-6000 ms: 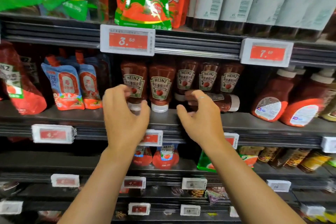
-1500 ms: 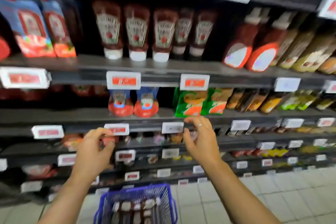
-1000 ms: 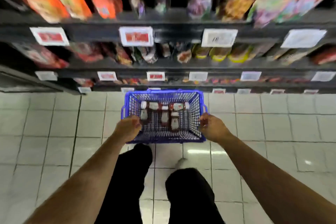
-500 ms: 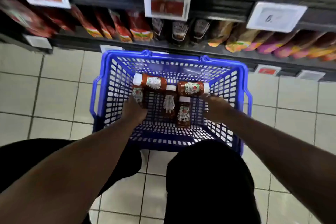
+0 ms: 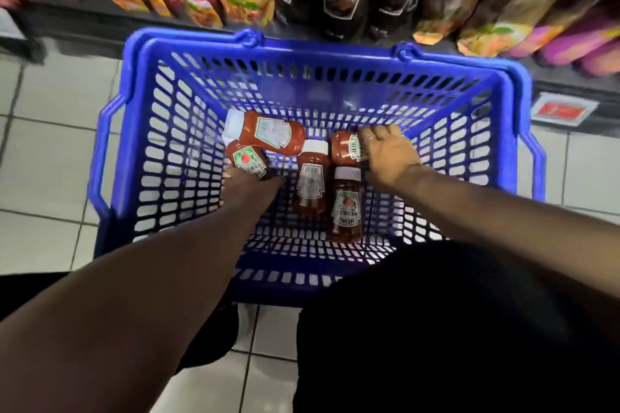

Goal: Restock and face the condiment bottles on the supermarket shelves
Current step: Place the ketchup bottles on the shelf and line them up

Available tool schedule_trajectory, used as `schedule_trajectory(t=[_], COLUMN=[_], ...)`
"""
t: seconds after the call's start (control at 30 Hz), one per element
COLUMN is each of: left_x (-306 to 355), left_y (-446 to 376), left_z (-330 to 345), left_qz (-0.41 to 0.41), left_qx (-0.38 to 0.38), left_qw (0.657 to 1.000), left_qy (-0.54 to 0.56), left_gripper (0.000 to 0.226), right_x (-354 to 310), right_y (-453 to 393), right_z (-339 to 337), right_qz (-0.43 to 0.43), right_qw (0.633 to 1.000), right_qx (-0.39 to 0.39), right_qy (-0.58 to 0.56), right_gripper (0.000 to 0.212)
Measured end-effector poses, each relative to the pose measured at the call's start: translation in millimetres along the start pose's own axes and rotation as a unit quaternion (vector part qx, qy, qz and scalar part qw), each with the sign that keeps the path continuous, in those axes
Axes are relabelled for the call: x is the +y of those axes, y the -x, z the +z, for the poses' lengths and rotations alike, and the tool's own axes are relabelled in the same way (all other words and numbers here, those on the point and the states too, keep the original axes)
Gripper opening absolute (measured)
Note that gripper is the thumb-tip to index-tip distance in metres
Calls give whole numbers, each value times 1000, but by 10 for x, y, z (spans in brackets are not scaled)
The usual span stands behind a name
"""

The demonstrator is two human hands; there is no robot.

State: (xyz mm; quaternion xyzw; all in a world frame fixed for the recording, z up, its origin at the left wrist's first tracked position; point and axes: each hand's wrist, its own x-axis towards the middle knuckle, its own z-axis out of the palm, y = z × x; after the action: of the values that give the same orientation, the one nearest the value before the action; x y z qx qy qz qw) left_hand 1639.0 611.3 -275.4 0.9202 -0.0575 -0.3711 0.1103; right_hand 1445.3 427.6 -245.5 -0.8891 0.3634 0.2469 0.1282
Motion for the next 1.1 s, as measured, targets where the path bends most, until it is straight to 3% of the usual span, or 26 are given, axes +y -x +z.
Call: schedule_trajectory(t=[0.1,0.2,0.27,0.33,0.43,0.47,0.57,0.7,0.77,0.9,0.97,1.03,1.1], left_x=[-38,-24,7,62,85,118,323,751,951,1410,1665,1979,2284], left_y=[-81,-116,-17,185,654,879,1730,2954,3544,4738,5248,5706,6100], left_z=[-15,-100,-147,-254,-543,-689,-1232,-2178,-2695,-3905,-4453,-4943,-5378], left_qz=[-5,-16,-73,-126,-169,-166,-129,-60,-24,69,112,153,213], left_qx=[-4,-90,-158,-238,-269,-269,-318,-384,-397,-475,-498,-504,-496], left_qw=[997,987,965,923,877,875,857,815,792,725,696,687,687], left_qy=[76,135,197,276,360,367,385,430,464,494,506,500,486], left_gripper=[101,45,22,17,19,16,5,33,35,61,79,87,78], right_x=[-92,-72,-23,-10,-43,-37,-53,-276,-369,-473,-519,-553,-568], right_y=[-51,25,90,226,610,770,1494,2585,3156,4180,4617,4992,5293], right_z=[41,125,128,7,-376,-534,-1160,-2263,-2881,-4231,-4898,-5508,-6053], right_qz=[65,134,134,133,158,162,182,121,87,15,-24,-49,-54], right_qw=[997,989,988,984,950,927,814,692,632,486,481,534,591], right_qx=[-16,-50,-73,-99,-128,-129,-109,-77,-78,-71,-44,9,75], right_qy=[48,31,-17,-57,-236,-311,-540,-707,-766,-871,-875,-844,-802], right_gripper=[75,86,83,73,36,32,33,25,21,49,53,43,43])
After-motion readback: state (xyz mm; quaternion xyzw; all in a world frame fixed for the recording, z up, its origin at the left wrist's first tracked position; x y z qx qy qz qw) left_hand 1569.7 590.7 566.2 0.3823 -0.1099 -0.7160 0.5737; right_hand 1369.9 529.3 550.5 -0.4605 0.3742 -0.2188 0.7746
